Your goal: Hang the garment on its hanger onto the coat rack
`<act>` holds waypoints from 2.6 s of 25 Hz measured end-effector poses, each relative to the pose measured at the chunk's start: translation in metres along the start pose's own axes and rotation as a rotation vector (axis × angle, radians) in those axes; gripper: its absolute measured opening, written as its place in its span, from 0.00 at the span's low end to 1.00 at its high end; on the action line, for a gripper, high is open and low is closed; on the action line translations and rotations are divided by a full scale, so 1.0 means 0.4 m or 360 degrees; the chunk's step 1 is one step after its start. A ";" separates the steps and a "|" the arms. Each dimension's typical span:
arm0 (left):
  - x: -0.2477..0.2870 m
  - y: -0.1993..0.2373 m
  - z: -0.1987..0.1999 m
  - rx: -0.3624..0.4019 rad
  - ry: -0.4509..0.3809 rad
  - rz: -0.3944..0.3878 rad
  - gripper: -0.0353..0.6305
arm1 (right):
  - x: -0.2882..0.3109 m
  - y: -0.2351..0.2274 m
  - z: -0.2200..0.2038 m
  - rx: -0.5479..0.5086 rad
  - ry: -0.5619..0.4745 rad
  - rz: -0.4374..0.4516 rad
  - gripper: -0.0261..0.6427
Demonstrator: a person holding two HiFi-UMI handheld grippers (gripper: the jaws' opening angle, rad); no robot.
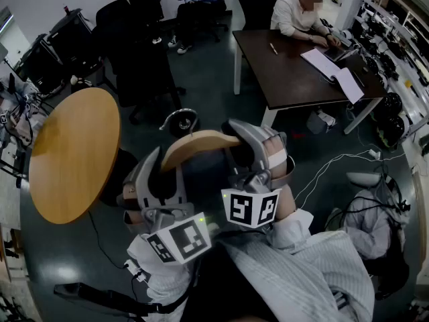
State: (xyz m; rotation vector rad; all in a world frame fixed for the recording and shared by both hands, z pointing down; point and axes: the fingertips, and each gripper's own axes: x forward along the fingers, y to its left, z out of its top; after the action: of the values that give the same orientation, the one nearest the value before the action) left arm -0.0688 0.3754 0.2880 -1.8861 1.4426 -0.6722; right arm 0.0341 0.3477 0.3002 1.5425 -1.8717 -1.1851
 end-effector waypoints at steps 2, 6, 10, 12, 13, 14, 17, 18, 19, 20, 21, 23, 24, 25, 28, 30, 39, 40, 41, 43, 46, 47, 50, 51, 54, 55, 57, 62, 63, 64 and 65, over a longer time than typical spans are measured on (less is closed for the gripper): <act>0.005 0.006 0.007 -0.0010 -0.0007 -0.0005 0.21 | 0.004 -0.011 0.003 -0.0013 0.0005 -0.0007 0.12; 0.009 0.009 0.014 -0.0017 -0.0016 -0.0012 0.21 | 0.005 -0.021 0.002 -0.0022 0.0015 -0.0017 0.12; 0.009 0.006 0.016 -0.0027 -0.0024 -0.0035 0.21 | -0.002 -0.024 0.001 -0.0018 0.0033 -0.0023 0.12; 0.011 -0.005 0.024 -0.0031 -0.0024 -0.0046 0.21 | -0.010 -0.029 -0.011 -0.0012 0.0041 -0.0018 0.13; 0.011 -0.014 0.030 -0.0031 -0.0023 -0.0050 0.21 | -0.016 -0.032 -0.020 -0.0008 0.0045 -0.0014 0.13; 0.011 -0.025 0.037 -0.0031 -0.0022 -0.0052 0.21 | -0.024 -0.035 -0.029 -0.0004 0.0048 -0.0011 0.13; 0.006 -0.054 0.049 -0.0033 -0.0014 -0.0053 0.21 | -0.046 -0.039 -0.053 0.0006 0.0050 -0.0008 0.13; 0.004 -0.060 0.051 -0.0036 -0.0011 -0.0053 0.21 | -0.051 -0.039 -0.057 0.0009 0.0049 -0.0008 0.13; 0.003 -0.066 0.052 -0.0039 -0.0009 -0.0053 0.21 | -0.055 -0.039 -0.062 0.0011 0.0048 -0.0008 0.14; 0.002 -0.071 0.052 -0.0042 -0.0005 -0.0051 0.21 | -0.057 -0.039 -0.066 0.0012 0.0045 -0.0005 0.14; 0.002 -0.077 0.052 -0.0044 0.0001 -0.0049 0.21 | -0.059 -0.038 -0.070 0.0015 0.0041 0.0001 0.14; 0.005 -0.086 0.050 -0.0048 0.0018 -0.0049 0.21 | -0.057 -0.033 -0.080 0.0025 0.0032 0.0021 0.14; 0.011 -0.087 0.047 -0.0053 0.0028 -0.0054 0.21 | -0.052 -0.030 -0.083 0.0029 0.0030 0.0031 0.14; 0.019 -0.086 0.041 -0.0060 0.0038 -0.0061 0.21 | -0.042 -0.028 -0.085 0.0031 0.0031 0.0041 0.14; 0.057 -0.070 0.012 -0.0084 0.0066 -0.0079 0.21 | 0.007 -0.013 -0.086 0.0036 0.0032 0.0072 0.15; 0.091 -0.056 -0.012 -0.0087 0.0080 -0.0080 0.21 | 0.049 0.001 -0.089 0.0043 0.0028 0.0086 0.15; 0.347 0.052 -0.121 -0.0097 0.0023 -0.0119 0.21 | 0.329 0.033 -0.112 0.0015 0.0049 0.0057 0.15; 0.380 0.070 -0.132 -0.0093 0.0012 -0.0120 0.21 | 0.367 0.034 -0.112 0.0014 0.0055 0.0046 0.15; 0.412 0.088 -0.143 -0.0088 0.0001 -0.0123 0.21 | 0.404 0.035 -0.113 0.0015 0.0059 0.0037 0.15; 0.472 0.120 -0.165 -0.0076 -0.0024 -0.0129 0.21 | 0.472 0.038 -0.113 0.0016 0.0069 0.0015 0.15; 0.550 0.164 -0.202 -0.0057 -0.0070 -0.0143 0.21 | 0.564 0.050 -0.111 -0.0010 0.0093 -0.0022 0.15; 0.572 0.173 -0.215 -0.0057 -0.0086 -0.0150 0.21 | 0.588 0.056 -0.111 -0.0027 0.0104 -0.0034 0.15; 0.637 0.198 -0.253 -0.0055 -0.0113 -0.0157 0.21 | 0.659 0.075 -0.118 -0.0031 0.0108 -0.0055 0.15; 0.660 0.205 -0.266 -0.0043 -0.0111 -0.0156 0.21 | 0.686 0.084 -0.123 -0.0021 0.0110 -0.0050 0.15; 0.727 0.209 -0.311 -0.0021 -0.0080 -0.0176 0.21 | 0.761 0.119 -0.152 0.0010 0.0144 -0.0009 0.15; 0.751 0.208 -0.327 -0.0023 -0.0066 -0.0186 0.21 | 0.785 0.132 -0.163 0.0017 0.0153 0.0007 0.15; 0.803 0.212 -0.360 -0.0024 -0.0036 -0.0196 0.21 | 0.841 0.156 -0.184 0.0017 0.0160 0.0035 0.15; 0.942 0.225 -0.414 -0.0010 0.0039 -0.0172 0.21 | 0.989 0.190 -0.243 0.0070 0.0124 0.0102 0.15; 0.973 0.230 -0.417 -0.0011 0.0048 -0.0154 0.21 | 1.020 0.187 -0.255 0.0097 0.0105 0.0114 0.15; 1.005 0.238 -0.419 -0.0012 0.0055 -0.0134 0.21 | 1.053 0.181 -0.266 0.0116 0.0080 0.0120 0.15; 1.039 0.249 -0.419 -0.0013 0.0064 -0.0113 0.21 | 1.090 0.173 -0.275 0.0122 0.0051 0.0117 0.15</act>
State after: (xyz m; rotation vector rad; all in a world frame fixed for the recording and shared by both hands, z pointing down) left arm -0.1468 -0.0756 0.3236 -1.9481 1.4103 -0.7430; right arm -0.0429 -0.0991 0.3373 1.5095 -1.9565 -1.0619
